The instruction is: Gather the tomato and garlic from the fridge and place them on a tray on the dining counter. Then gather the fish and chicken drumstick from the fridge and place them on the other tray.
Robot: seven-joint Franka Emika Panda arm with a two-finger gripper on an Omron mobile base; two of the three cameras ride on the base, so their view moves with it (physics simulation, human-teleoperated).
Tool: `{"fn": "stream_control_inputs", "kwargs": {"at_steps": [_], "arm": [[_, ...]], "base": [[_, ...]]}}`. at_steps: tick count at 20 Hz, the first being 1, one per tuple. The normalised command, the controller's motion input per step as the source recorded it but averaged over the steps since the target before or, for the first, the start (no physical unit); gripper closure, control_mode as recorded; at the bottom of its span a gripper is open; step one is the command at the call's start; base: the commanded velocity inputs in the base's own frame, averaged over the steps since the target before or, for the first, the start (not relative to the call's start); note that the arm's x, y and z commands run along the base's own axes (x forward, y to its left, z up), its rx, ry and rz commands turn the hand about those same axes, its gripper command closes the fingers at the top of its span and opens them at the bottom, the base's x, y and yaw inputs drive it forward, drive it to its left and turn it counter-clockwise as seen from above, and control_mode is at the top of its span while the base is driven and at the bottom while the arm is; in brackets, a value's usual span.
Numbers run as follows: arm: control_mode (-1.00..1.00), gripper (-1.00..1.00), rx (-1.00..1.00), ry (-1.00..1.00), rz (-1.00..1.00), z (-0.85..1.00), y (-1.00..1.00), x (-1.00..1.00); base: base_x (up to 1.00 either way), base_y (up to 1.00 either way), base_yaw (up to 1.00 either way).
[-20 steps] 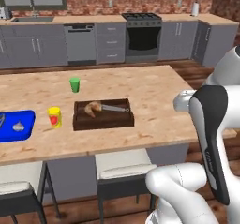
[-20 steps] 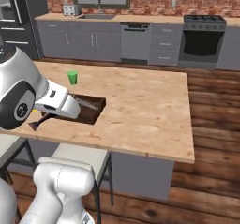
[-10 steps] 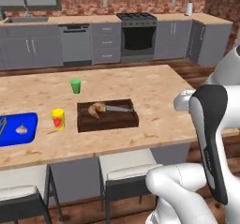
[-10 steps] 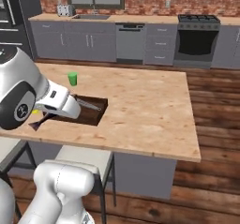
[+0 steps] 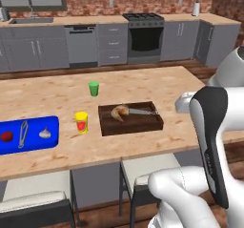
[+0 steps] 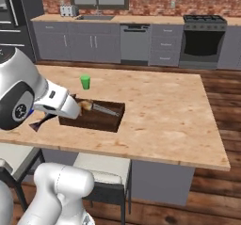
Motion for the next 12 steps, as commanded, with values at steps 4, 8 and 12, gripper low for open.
{"fn": "stream_control_inputs", "kwargs": {"at_steps": [4,8,12], "arm": [[1.00,1.00,0.00,0.00,0.00,0.00,0.00,0.00],[1.00,1.00,0.00,0.00,0.00,0.00,0.00,0.00],[-1.00,1.00,0.00,0.32,0.07,0.00,0.12,1.00]], "base": [[0.51,0.01,0.00],[0.61,0.00,0.01],[0.00,0.00,0.00]]}}
